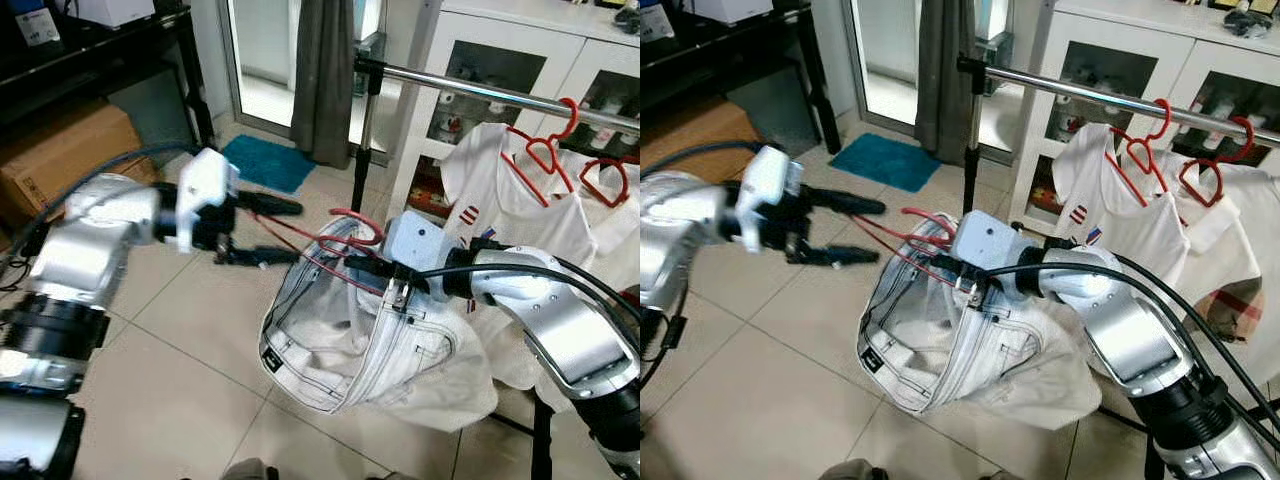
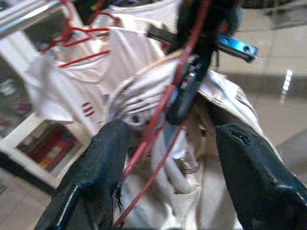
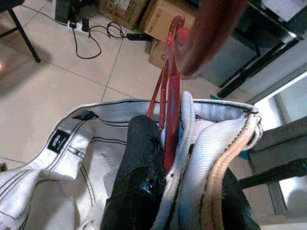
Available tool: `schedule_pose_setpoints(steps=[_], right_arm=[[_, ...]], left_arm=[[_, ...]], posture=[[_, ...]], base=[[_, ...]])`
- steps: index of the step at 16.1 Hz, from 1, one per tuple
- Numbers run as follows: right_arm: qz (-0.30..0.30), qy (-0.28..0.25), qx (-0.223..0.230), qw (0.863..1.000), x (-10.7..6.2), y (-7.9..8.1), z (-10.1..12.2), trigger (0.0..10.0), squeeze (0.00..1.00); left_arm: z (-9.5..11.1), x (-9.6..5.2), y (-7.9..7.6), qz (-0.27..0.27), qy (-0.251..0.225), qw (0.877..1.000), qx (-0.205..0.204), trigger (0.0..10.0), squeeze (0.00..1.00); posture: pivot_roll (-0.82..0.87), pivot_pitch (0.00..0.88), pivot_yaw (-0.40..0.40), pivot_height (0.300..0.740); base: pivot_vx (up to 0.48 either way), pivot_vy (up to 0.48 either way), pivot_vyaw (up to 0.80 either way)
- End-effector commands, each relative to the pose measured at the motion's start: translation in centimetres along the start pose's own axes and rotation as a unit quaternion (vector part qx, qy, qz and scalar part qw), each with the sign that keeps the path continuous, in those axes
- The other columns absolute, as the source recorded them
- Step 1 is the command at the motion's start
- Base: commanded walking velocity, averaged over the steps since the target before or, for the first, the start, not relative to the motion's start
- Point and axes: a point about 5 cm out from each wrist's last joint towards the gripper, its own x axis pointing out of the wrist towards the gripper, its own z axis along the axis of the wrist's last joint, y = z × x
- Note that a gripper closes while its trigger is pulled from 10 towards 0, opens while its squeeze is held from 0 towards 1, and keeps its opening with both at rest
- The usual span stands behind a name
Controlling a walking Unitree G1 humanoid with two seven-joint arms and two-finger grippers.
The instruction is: Hang hanger
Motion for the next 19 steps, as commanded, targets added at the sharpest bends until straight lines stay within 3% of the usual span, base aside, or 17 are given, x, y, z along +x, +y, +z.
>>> schedule_pose_setpoints(steps=[1, 3, 7, 8, 9, 10, 11, 12, 13, 19], right_arm=[[-0.001, -0.017, -0.036, 0.999, -0.3, -0.5, 1.5, 0.0, 0.00], [0.008, -0.018, -0.045, 0.999, -0.3, -0.2, 1.8, 0.0, 0.00], [0.025, -0.019, -0.060, 0.998, -0.4, 0.2, 2.2, 0.0, 0.00], [0.030, -0.020, -0.062, 0.997, -0.5, 0.4, 2.2, 0.0, 0.00], [0.035, -0.021, -0.064, 0.997, -0.4, 0.6, 2.4, 0.0, 0.00], [0.036, -0.022, -0.064, 0.997, -0.4, 0.6, 2.4, 0.0, 0.00], [0.040, -0.021, -0.067, 0.997, -0.4, 0.7, 2.4, 0.0, 0.00], [0.041, -0.021, -0.068, 0.997, -0.4, 0.8, 2.5, 0.0, 0.00], [0.042, -0.022, -0.069, 0.996, -0.4, 0.8, 2.6, 0.0, 0.00], [0.045, -0.024, -0.071, 0.996, -0.2, 0.9, 2.8, 0.0, 0.00]], left_arm=[[-0.1, 0.5, 0.0, -0.017, 0.019, 1.000, 0.016, 10.0, 0.00], [-0.8, 1.4, 0.7, -0.003, 0.034, 0.999, 0.040, 10.0, 0.00], [-0.9, 2.1, 1.5, 0.012, 0.019, 0.998, 0.054, 10.0, 0.00], [-1.0, 2.3, 1.4, 0.001, 0.015, 0.999, 0.052, 8.2, 0.00], [-1.2, 2.8, 1.0, -0.024, 0.012, 0.999, 0.045, 4.4, 0.00], [-1.3, 2.9, 0.8, -0.031, 0.013, 0.998, 0.045, 4.4, 0.00], [-1.8, 3.3, 0.8, -0.044, 0.018, 0.998, 0.049, 2.1, 0.00], [-1.9, 3.4, 0.8, -0.045, 0.019, 0.998, 0.050, 1.6, 0.00], [-2.1, 3.6, 0.9, -0.049, 0.027, 0.997, 0.054, 0.2, 0.00], [-2.7, 4.9, 1.3, -0.054, 0.047, 0.995, 0.065, 0.0, 0.00]], posture=[[-0.02, 0.000, 0.018, 0.740], [-0.03, 0.000, 0.021, 0.740], [-0.04, 0.000, 0.022, 0.740], [-0.04, 0.000, 0.022, 0.740], [-0.04, 0.000, 0.022, 0.740], [-0.04, 0.000, 0.022, 0.740], [-0.05, 0.000, 0.023, 0.740], [-0.05, 0.000, 0.023, 0.740], [-0.05, 0.000, 0.025, 0.740], [-0.06, 0.000, 0.027, 0.740]], base=[[0.000, 0.000, 0.00], [0.000, 0.000, 0.00], [0.000, 0.000, 0.00], [0.000, 0.000, 0.00], [0.000, 0.000, 0.00], [0.000, 0.000, 0.00], [0.000, 0.000, 0.00], [0.000, 0.000, 0.00], [0.000, 0.000, 0.00], [0.000, 0.000, 0.00]])
